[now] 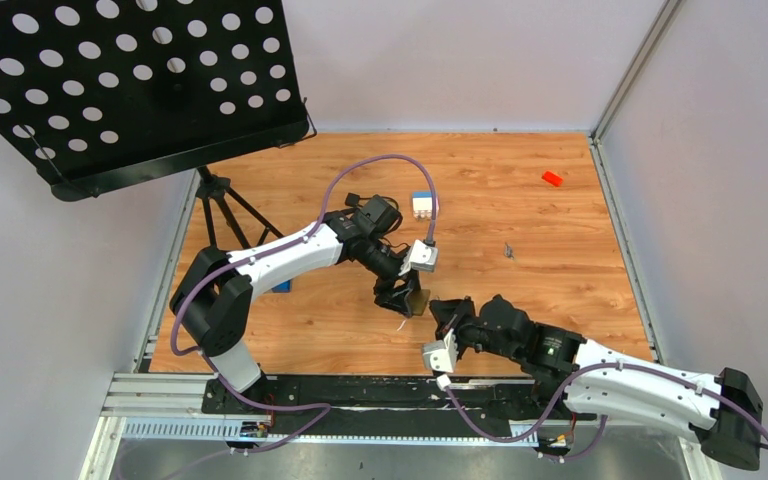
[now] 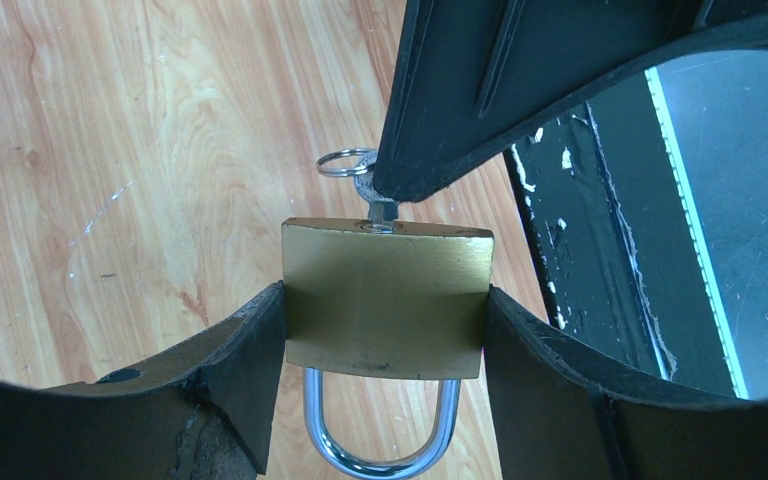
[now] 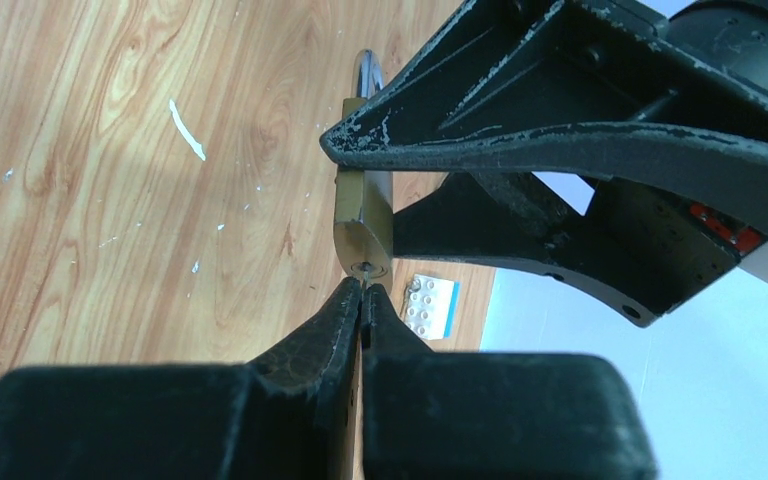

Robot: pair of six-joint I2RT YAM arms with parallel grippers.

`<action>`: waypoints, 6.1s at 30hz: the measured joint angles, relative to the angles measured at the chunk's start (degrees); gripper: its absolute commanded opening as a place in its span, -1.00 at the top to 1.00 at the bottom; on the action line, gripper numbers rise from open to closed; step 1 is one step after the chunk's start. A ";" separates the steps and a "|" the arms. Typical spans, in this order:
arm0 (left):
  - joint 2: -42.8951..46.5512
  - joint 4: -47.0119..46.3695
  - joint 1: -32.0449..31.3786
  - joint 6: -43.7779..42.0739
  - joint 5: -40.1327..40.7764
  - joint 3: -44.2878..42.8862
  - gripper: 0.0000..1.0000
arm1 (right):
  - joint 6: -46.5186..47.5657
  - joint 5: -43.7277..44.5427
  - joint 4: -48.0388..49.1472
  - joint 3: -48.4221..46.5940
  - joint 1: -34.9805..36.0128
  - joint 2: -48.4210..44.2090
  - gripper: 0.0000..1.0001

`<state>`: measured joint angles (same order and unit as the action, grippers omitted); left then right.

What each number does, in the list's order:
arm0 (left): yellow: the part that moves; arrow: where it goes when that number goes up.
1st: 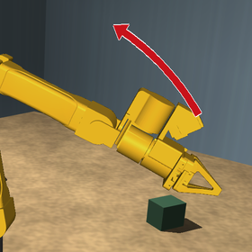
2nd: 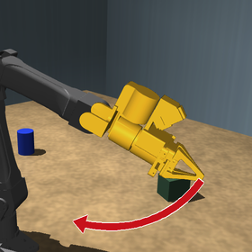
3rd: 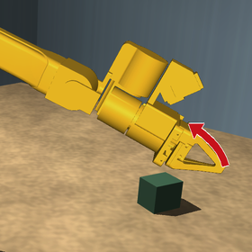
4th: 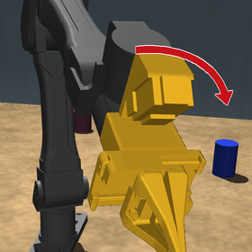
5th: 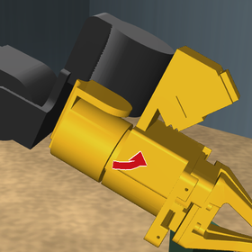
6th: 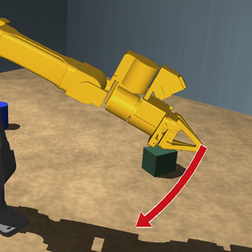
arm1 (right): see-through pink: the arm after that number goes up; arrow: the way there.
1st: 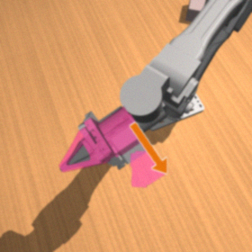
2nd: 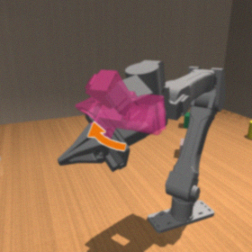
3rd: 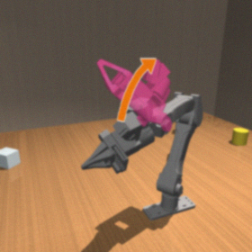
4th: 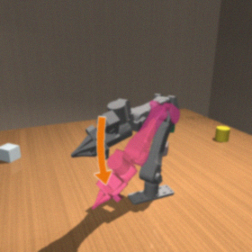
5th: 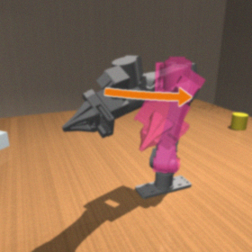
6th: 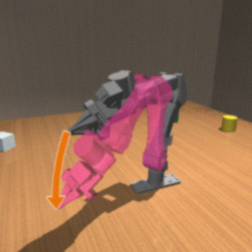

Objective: Unlock with the key

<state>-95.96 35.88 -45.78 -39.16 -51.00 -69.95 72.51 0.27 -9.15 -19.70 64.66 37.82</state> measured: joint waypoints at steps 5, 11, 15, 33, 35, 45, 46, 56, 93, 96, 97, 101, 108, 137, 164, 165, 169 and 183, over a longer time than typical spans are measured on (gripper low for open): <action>0.02 -0.33 -0.09 0.81 0.17 0.04 1.00 | -0.02 -0.37 0.15 -1.42 -0.07 2.51 1.00; 0.02 -0.33 -0.04 1.46 1.03 0.04 1.00 | 0.00 -0.31 0.55 -1.84 -0.26 4.46 1.00; 0.02 -0.07 0.02 1.55 2.23 0.15 1.00 | -0.33 0.11 1.88 -2.10 -0.37 6.67 0.97; 4.20 -9.38 0.07 4.81 7.48 6.05 1.00 | -10.05 -4.31 0.70 -7.23 -6.73 12.41 1.00; 5.90 -12.39 -0.09 5.90 9.16 7.82 1.00 | -12.17 -5.51 -0.26 -8.81 -8.39 13.35 0.99; 8.20 -21.62 -0.76 7.41 13.77 12.81 1.00 | -19.61 -11.58 -2.60 -12.87 -14.93 17.70 0.86; 8.26 -21.94 -0.85 7.39 13.94 12.98 1.00 | -20.06 -12.09 -2.80 -13.03 -15.37 17.70 0.74; 10.14 -25.05 -0.57 7.85 15.17 13.33 1.00 | -24.30 -16.48 -6.93 -15.91 -21.29 15.02 -0.60; 16.50 -33.16 -7.06 6.45 35.63 18.93 1.00 | -60.50 -48.98 -12.22 -36.37 -40.39 46.29 -0.36; 16.37 -33.16 -8.11 5.90 38.16 18.93 1.00 | -61.75 -51.71 -11.87 -37.09 -40.48 48.52 -0.12; 16.24 -33.18 -8.57 5.68 39.28 18.93 1.00 | -62.16 -52.81 -11.65 -37.27 -40.50 49.24 -0.05; 15.43 -33.42 -9.92 5.07 42.53 18.93 1.00 | -63.58 -56.28 -11.19 -37.48 -40.50 51.58 0.36; 14.84 -35.26 -11.76 1.77 47.32 19.04 0.97 | -68.54 -59.54 -11.61 -37.81 -42.42 52.65 1.00; 14.05 -23.80 0.94 3.37 23.58 10.71 -0.13 | -50.14 -59.69 -17.97 -36.92 -45.38 41.48 1.00; 9.92 -15.61 -1.03 -2.99 11.21 10.01 0.21 | -59.34 -56.63 -13.22 -35.41 -49.75 43.45 1.00; 9.42 -15.54 -1.38 -3.30 11.50 10.01 0.20 | -59.80 -57.00 -13.03 -35.41 -50.01 43.60 1.00; 6.45 -15.89 -2.60 -3.87 13.25 9.66 0.06 | -61.48 -57.94 -12.85 -35.41 -50.90 44.04 1.00; 11.32 -16.17 -1.05 -3.87 18.60 9.33 -0.37 | -65.24 -55.89 -9.70 -35.71 -62.75 45.94 1.00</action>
<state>-84.64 19.70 -46.83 -43.03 -32.40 -60.62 7.27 -55.61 -18.85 -55.42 1.91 83.77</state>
